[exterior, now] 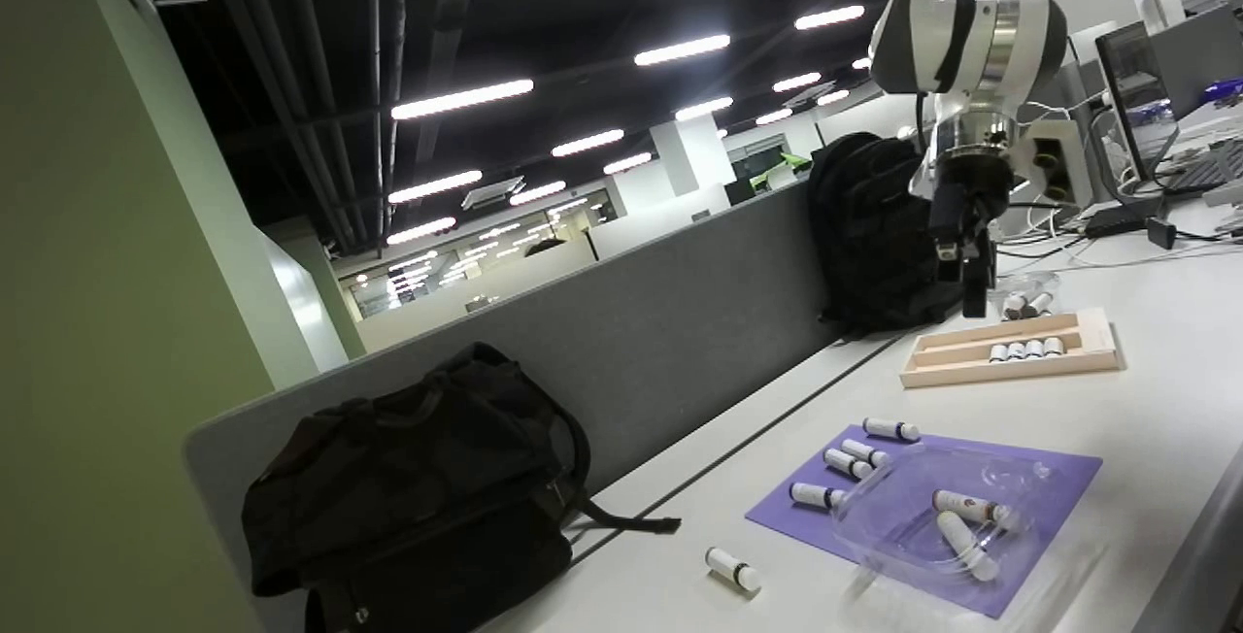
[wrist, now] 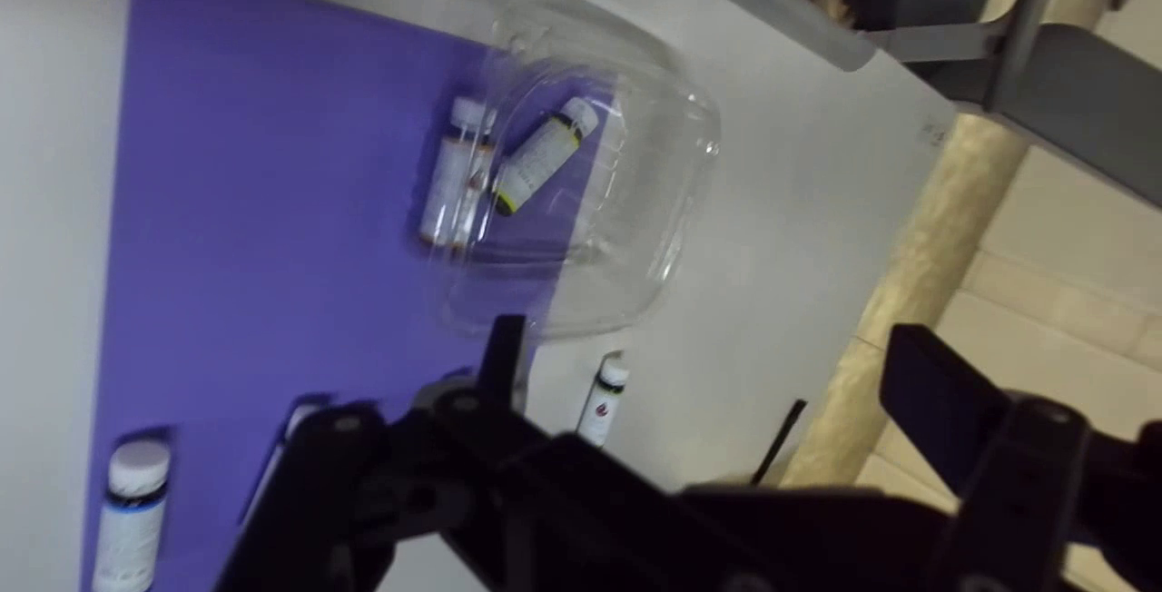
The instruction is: Open the plastic box on the table
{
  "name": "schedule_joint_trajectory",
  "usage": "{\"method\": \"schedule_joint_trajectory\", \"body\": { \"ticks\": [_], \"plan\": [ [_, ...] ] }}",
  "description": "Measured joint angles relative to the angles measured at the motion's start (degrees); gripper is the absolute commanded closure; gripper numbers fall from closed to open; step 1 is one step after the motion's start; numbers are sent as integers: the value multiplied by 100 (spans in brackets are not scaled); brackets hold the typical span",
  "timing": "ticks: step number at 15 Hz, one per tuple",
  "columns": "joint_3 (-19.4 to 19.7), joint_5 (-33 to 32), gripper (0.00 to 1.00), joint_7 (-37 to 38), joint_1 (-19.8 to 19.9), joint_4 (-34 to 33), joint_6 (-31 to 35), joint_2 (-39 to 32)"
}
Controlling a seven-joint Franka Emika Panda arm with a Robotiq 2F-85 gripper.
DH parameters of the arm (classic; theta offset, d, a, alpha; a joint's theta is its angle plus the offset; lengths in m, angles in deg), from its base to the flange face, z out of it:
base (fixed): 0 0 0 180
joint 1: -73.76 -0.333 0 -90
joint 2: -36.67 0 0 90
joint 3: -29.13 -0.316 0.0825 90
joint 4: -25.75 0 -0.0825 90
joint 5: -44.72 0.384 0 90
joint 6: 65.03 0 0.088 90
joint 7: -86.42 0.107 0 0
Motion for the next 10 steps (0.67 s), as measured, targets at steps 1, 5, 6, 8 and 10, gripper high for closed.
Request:
{"method": "schedule_joint_trajectory", "body": {
  "ticks": [1,5,6,8,10],
  "plan": [
    [-47,174,0,-332,128,-2,-289,-264],
    [-348,410,0,-720,617,-68,-1011,-1350],
    [-424,445,0,-692,699,-86,-988,-1590],
    [-562,630,0,-580,804,-124,-763,-1999],
    [-684,853,0,-392,850,-203,-478,-2310]
  ]
}}
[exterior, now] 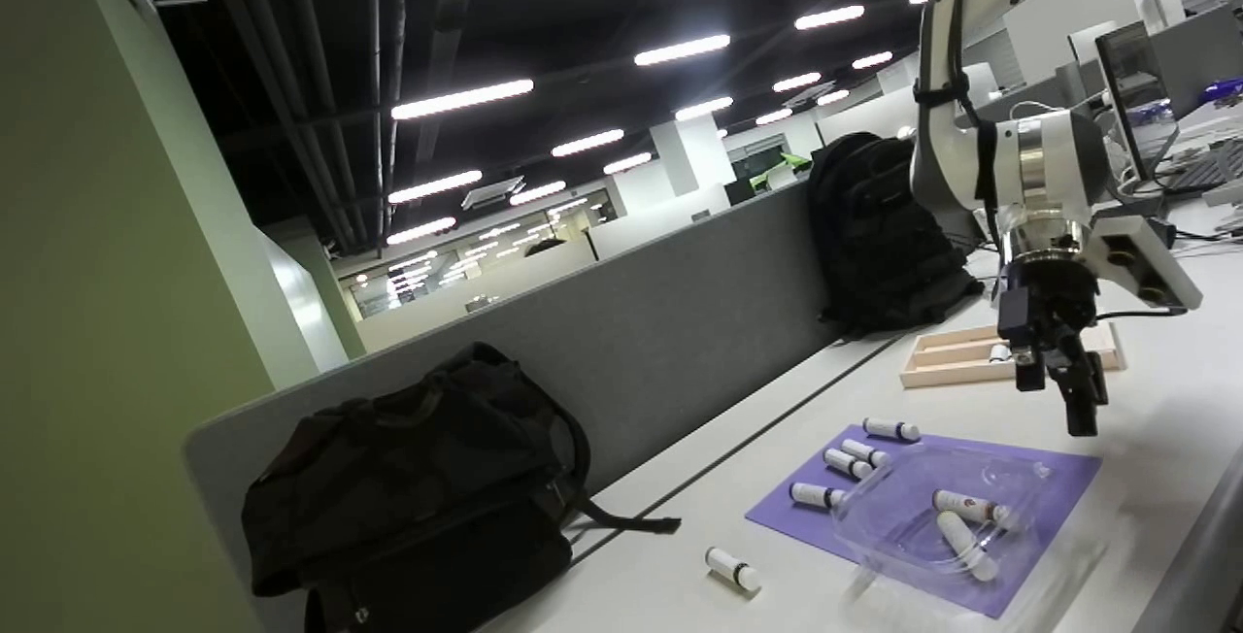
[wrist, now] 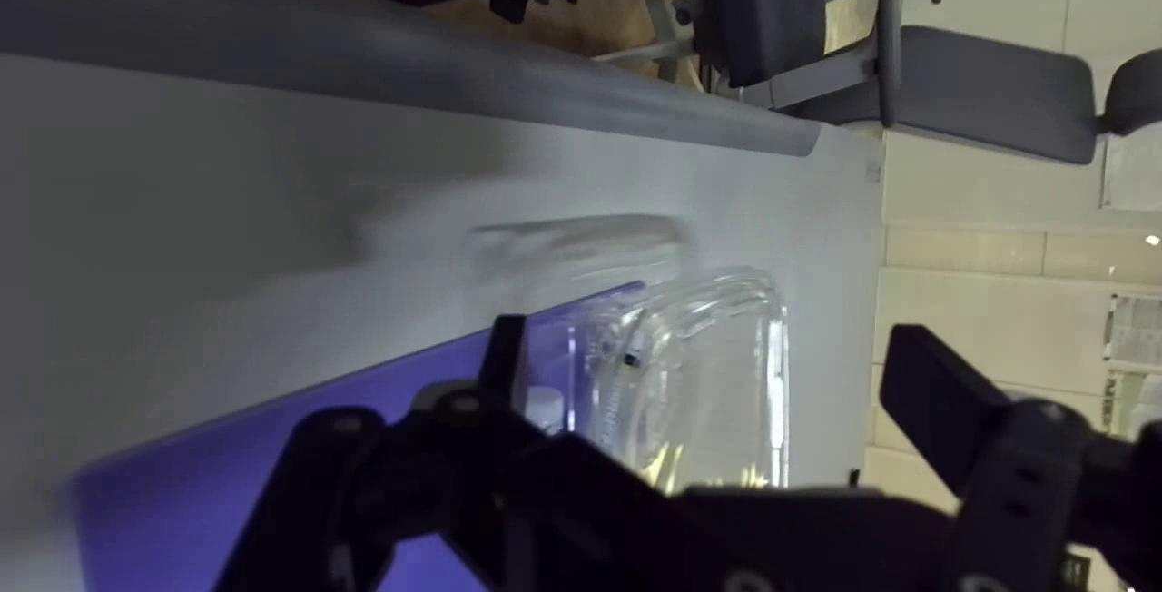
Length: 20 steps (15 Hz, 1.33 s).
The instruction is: Open the plastic box on the table
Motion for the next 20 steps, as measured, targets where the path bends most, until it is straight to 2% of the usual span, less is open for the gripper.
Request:
{"method": "schedule_joint_trajectory", "body": {
  "ticks": [2,6,13,20],
  "plan": [
    [-107,190,0,203,22,-118,171,-229],
    [-272,396,0,631,78,-413,80,-591],
    [-405,466,0,1302,157,-847,-569,-1043],
    [-405,584,0,1640,334,-1117,-1294,-1116]
  ]
}}
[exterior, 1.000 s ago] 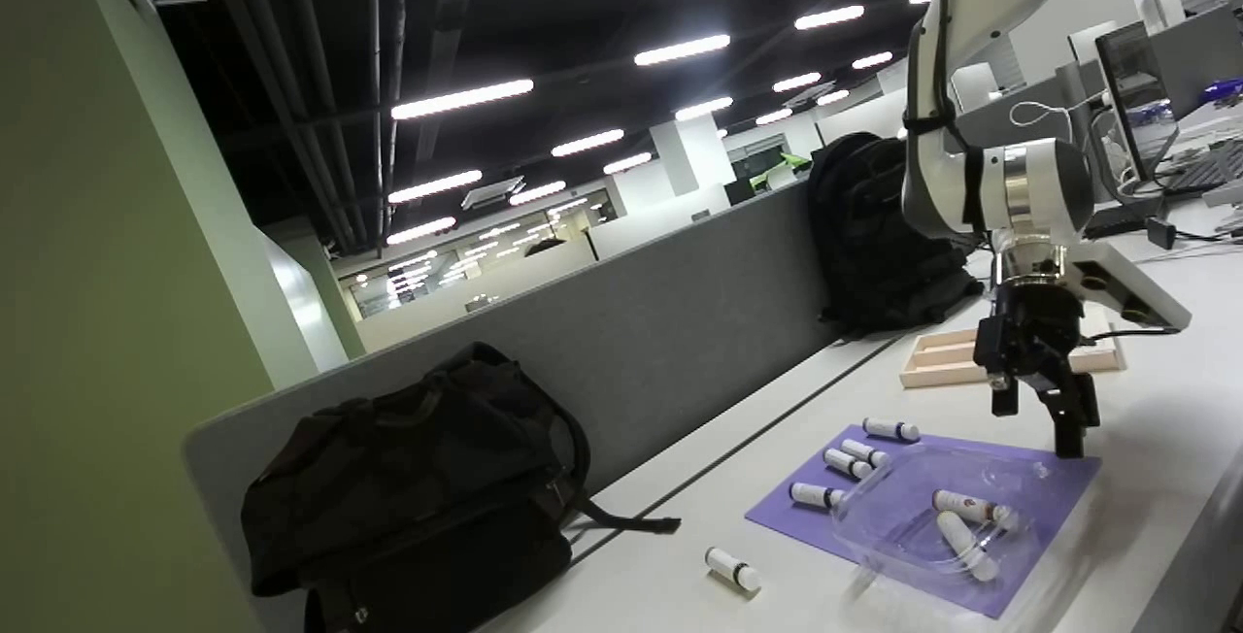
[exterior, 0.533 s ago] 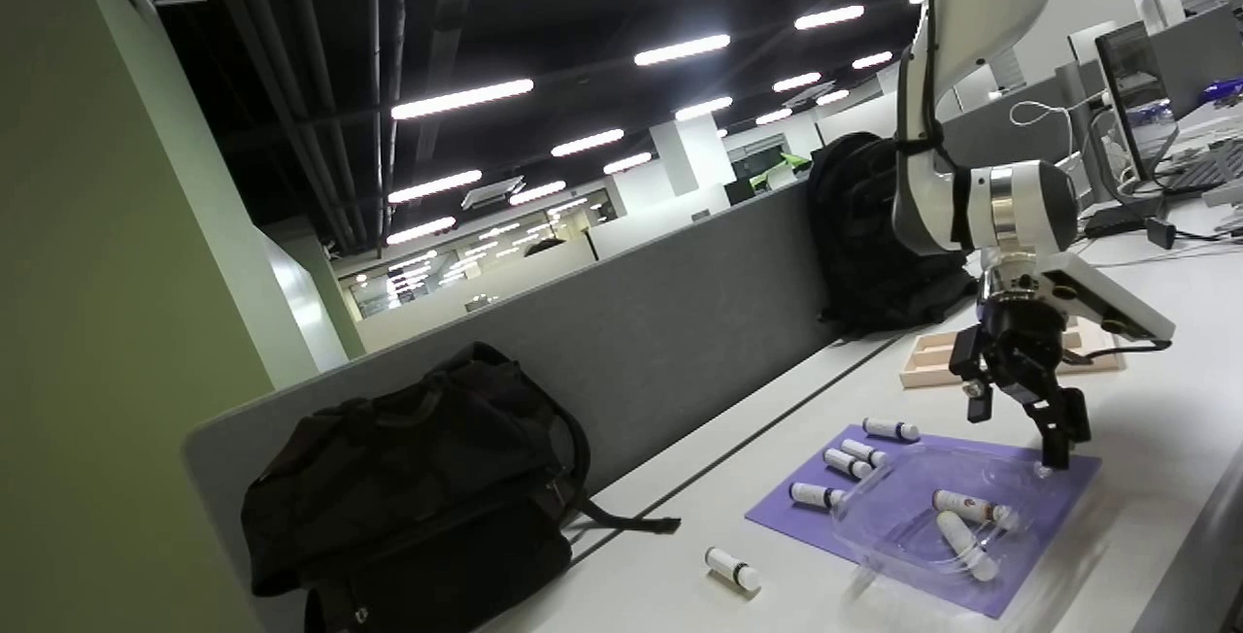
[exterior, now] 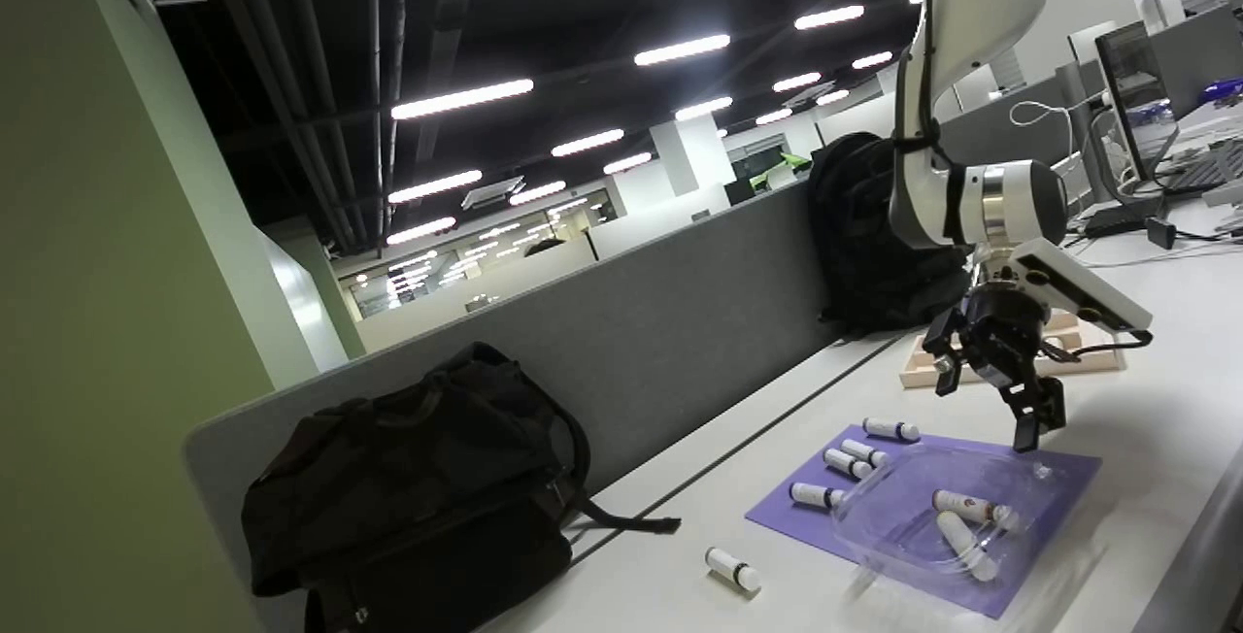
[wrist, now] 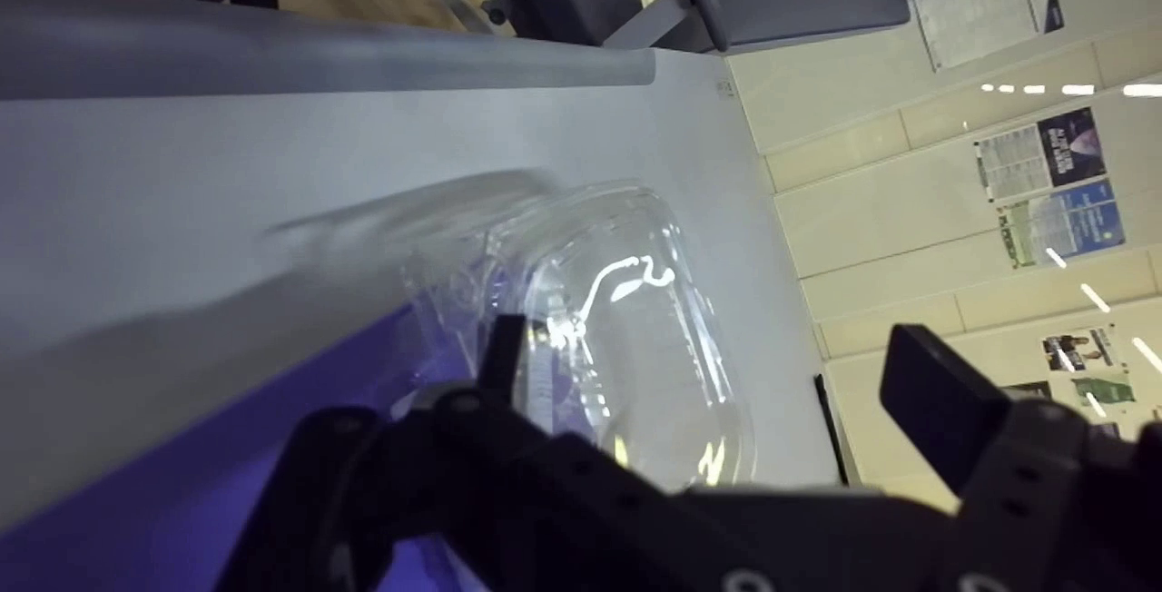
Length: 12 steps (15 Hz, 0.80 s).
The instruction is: Open the plastic box on the table
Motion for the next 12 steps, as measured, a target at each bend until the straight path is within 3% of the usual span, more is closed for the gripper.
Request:
{"method": "schedule_joint_trajectory", "body": {
  "ticks": [12],
  "plan": [
    [114,-140,0,802,62,-150,-71,-126]
  ]
}}
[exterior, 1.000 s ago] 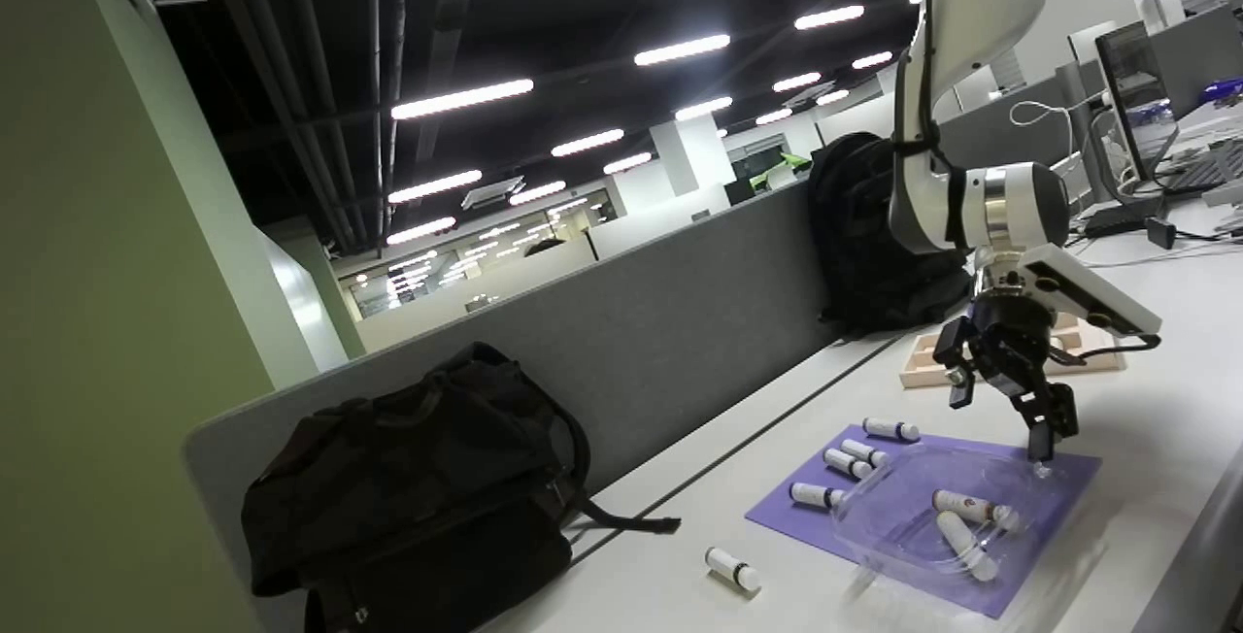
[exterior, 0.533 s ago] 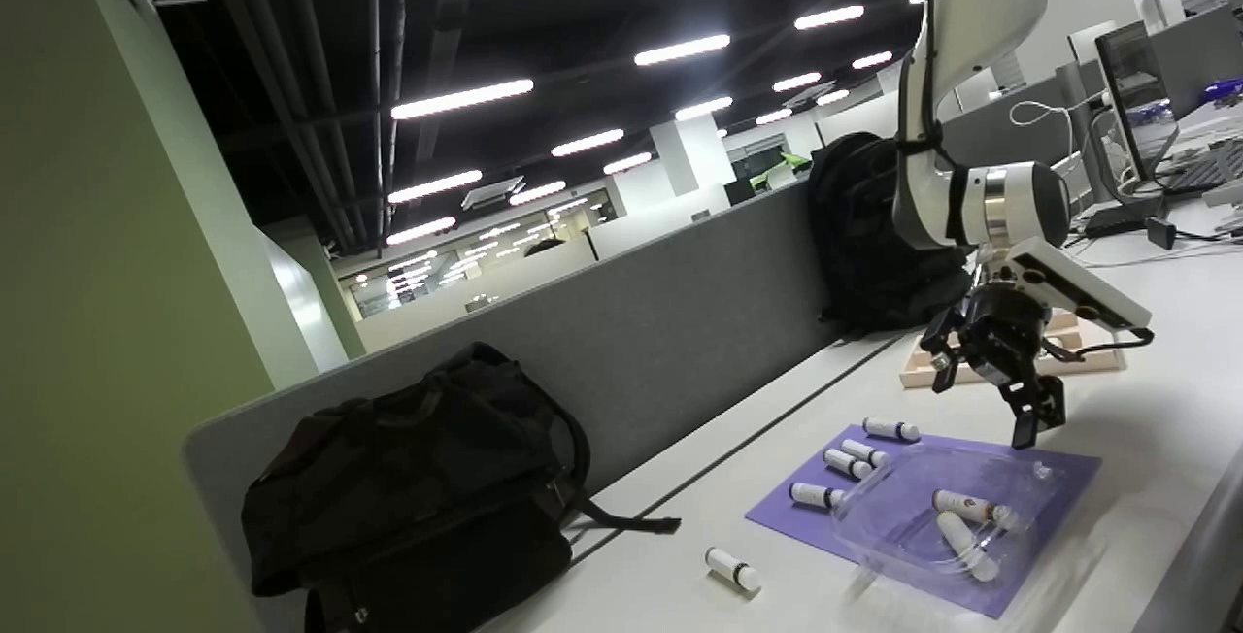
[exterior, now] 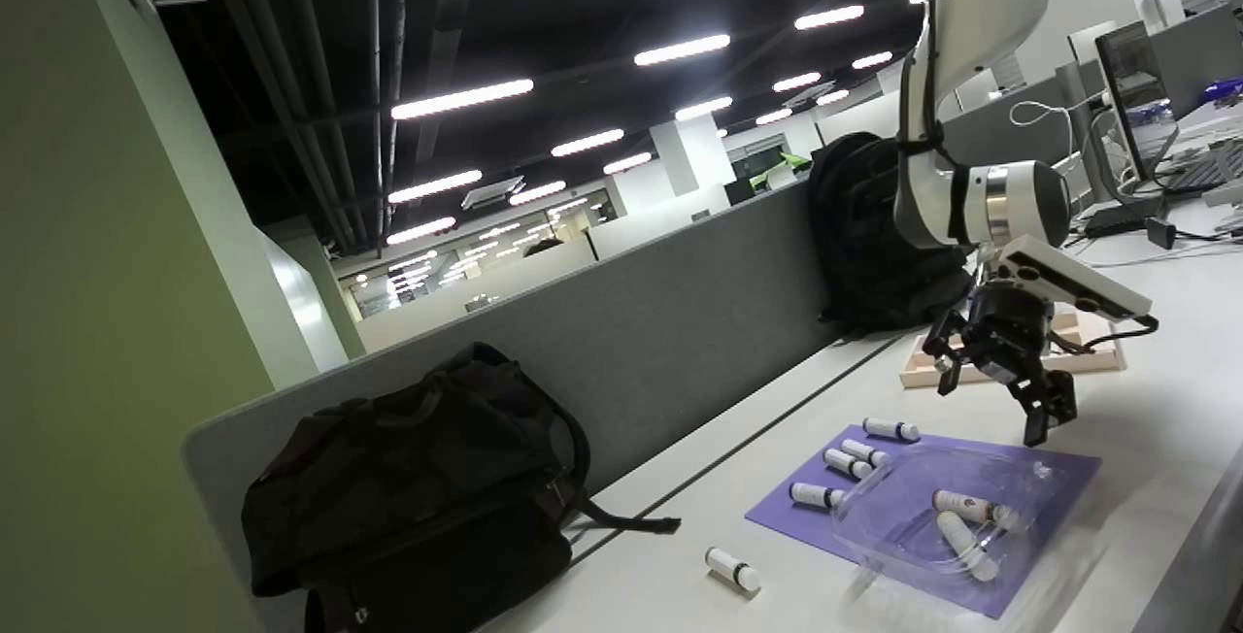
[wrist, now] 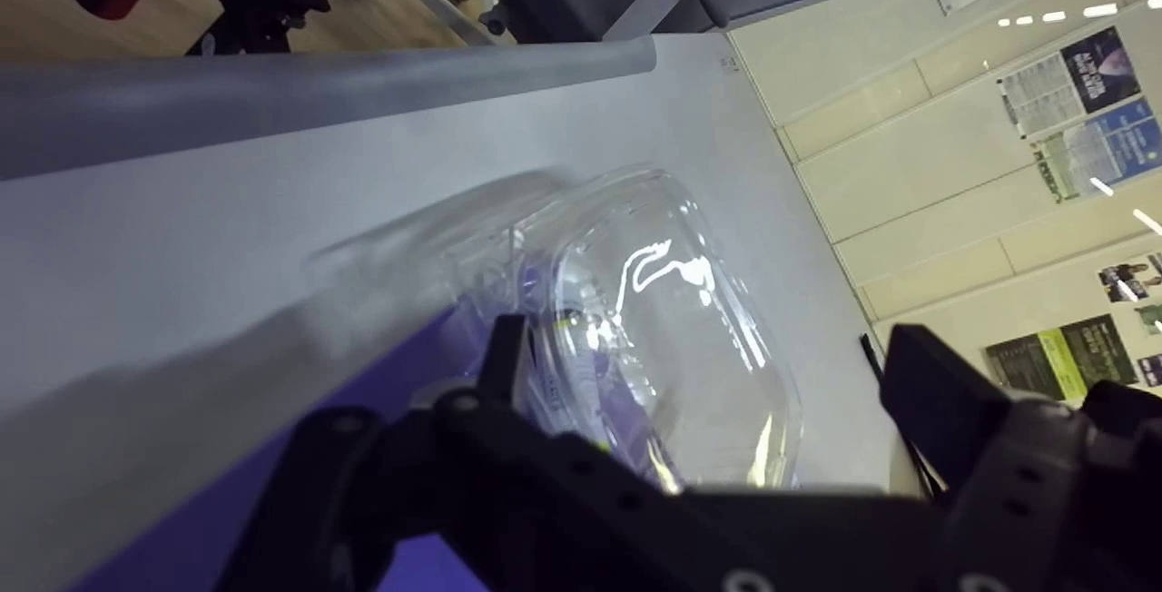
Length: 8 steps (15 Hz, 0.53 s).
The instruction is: Open the plastic box on the table
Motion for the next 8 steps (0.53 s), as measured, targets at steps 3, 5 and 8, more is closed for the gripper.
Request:
{"method": "schedule_joint_trajectory", "body": {
  "ticks": [3,5,8],
  "plan": [
    [12,-227,0,282,0,-50,-5,0],
    [13,-392,0,490,0,-85,-8,-4],
    [9,-572,0,730,-5,-129,23,-36]
  ]
}}
